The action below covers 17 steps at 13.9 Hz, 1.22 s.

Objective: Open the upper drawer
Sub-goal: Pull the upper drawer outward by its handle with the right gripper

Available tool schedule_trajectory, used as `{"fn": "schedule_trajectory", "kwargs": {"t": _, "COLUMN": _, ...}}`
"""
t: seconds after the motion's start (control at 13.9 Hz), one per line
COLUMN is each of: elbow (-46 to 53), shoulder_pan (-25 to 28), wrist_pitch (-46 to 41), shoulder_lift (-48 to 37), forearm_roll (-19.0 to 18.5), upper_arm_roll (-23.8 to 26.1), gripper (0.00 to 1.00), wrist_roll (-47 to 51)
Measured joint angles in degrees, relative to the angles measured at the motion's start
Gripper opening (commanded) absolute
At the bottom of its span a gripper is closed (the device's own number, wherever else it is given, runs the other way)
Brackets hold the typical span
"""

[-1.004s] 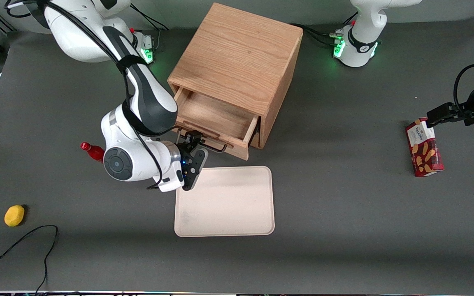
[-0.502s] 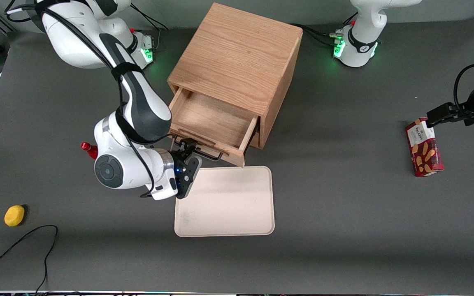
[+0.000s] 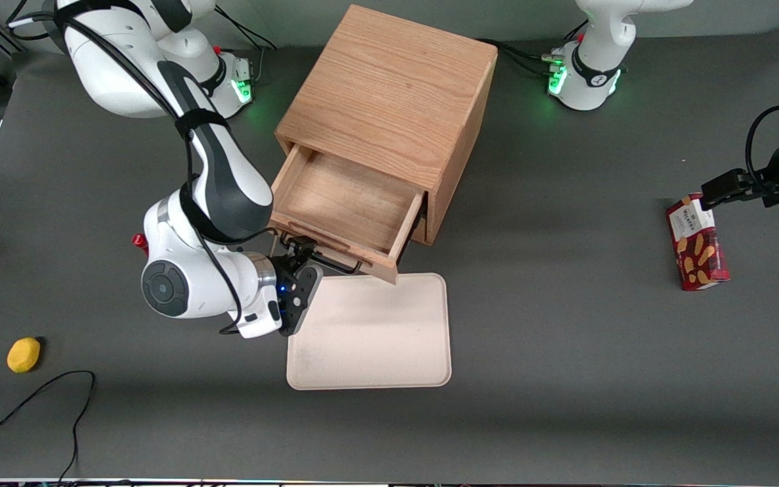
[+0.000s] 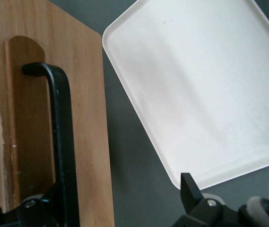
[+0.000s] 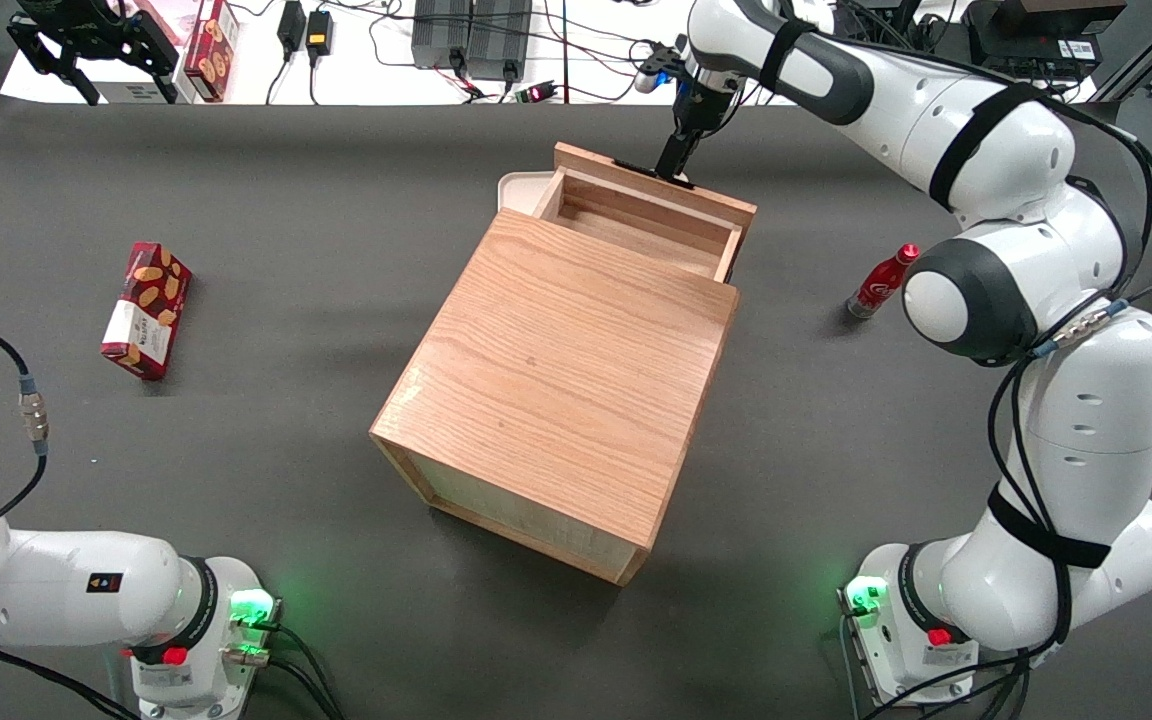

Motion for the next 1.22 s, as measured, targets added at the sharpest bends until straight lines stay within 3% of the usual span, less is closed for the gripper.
{"fn": "schedule_trajectory", "kwargs": {"t": 1.22, "elbow": 4.6, "shoulder_pan": -1.8, "wrist_pitch": 1.8, "shoulder_lift": 3.2, "forearm_roll": -0.1, "upper_arm_roll": 0.0, "gripper": 1.00, "wrist_roll": -0.5}}
